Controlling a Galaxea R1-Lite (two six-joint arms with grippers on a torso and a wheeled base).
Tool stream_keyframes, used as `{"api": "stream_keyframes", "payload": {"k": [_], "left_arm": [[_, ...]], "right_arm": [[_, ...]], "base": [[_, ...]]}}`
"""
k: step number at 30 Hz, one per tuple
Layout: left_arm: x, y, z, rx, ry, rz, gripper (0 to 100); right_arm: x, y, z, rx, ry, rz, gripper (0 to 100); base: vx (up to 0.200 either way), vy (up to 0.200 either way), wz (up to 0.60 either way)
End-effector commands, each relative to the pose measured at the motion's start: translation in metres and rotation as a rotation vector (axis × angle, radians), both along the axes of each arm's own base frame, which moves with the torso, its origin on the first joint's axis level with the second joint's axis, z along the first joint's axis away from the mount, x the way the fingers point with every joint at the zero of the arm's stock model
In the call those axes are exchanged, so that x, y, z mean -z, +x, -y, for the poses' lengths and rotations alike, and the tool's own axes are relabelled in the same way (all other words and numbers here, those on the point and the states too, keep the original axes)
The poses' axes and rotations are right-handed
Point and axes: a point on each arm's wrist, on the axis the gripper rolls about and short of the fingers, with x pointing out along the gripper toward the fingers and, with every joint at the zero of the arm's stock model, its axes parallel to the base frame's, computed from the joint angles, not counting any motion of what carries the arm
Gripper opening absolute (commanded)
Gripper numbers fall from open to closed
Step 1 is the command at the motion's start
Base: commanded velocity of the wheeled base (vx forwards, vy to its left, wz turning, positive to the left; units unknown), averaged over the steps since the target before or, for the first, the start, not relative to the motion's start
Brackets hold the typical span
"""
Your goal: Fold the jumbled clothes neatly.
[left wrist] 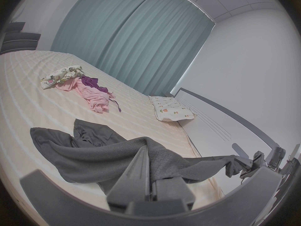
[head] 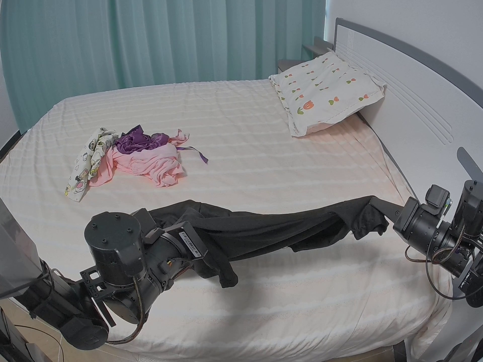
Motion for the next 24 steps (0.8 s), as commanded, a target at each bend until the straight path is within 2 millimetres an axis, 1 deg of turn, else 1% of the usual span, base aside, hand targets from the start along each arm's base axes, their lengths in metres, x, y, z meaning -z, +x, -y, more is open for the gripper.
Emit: {"api": "stream_keyframes", "payload": {"k": [1,7,8,12,14,15,16,17,18,19,21,22,24], "left_arm": [[0.000,0.000,0.000,-0.001,0.000,0.001,0],[-0.006,-0.001,-0.001,-0.005,-0.007,0.021,0],[-0.010,-0.003,-0.003,-0.004,-0.018,0.032,0],[-0.015,-0.006,-0.006,-0.002,-0.027,0.044,0],[-0.023,-0.008,-0.009,-0.005,-0.043,0.067,0],[-0.023,-0.008,-0.009,-0.005,-0.044,0.068,0],[-0.038,-0.013,-0.015,-0.007,-0.070,0.117,0],[-0.044,-0.015,-0.017,-0.009,-0.077,0.135,0],[-0.046,-0.016,-0.018,-0.006,-0.076,0.143,0],[-0.055,-0.018,-0.021,-0.007,-0.067,0.174,0],[-0.066,-0.016,-0.025,-0.026,-0.045,0.217,0],[-0.076,-0.010,-0.030,-0.060,-0.017,0.256,0],[-0.090,-0.004,-0.037,-0.100,-0.002,0.299,0]], "right_arm": [[0.004,-0.005,-0.005,-0.041,-0.016,-0.012,0],[0.006,-0.011,-0.005,-0.063,-0.042,-0.002,0],[0.004,-0.016,-0.007,-0.085,-0.060,0.019,0],[-0.002,-0.025,-0.008,-0.113,-0.057,0.054,0],[-0.014,-0.034,-0.008,-0.132,-0.033,0.110,0],[-0.015,-0.035,-0.008,-0.133,-0.031,0.114,0],[-0.030,-0.045,-0.005,-0.142,0.001,0.186,0],[-0.036,-0.049,-0.004,-0.147,0.014,0.212,0],[-0.040,-0.051,-0.003,-0.150,0.022,0.229,0],[-0.053,-0.056,-0.002,-0.156,0.049,0.285,0],[-0.068,-0.062,0.001,-0.170,0.081,0.347,0],[-0.082,-0.067,0.003,-0.182,0.107,0.403,0],[-0.096,-0.073,0.006,-0.204,0.136,0.463,0]], "base": [[-0.200,0.000,0.00],[-0.200,0.000,0.00],[-0.200,0.000,0.00],[-0.200,0.000,0.00],[-0.200,0.000,0.00],[-0.200,0.000,0.00],[-0.200,0.000,0.00],[-0.200,0.000,0.00],[0.000,0.000,0.00],[0.000,0.000,0.00],[0.000,0.000,0.00],[0.000,0.000,0.00],[0.000,0.000,0.00]]}}
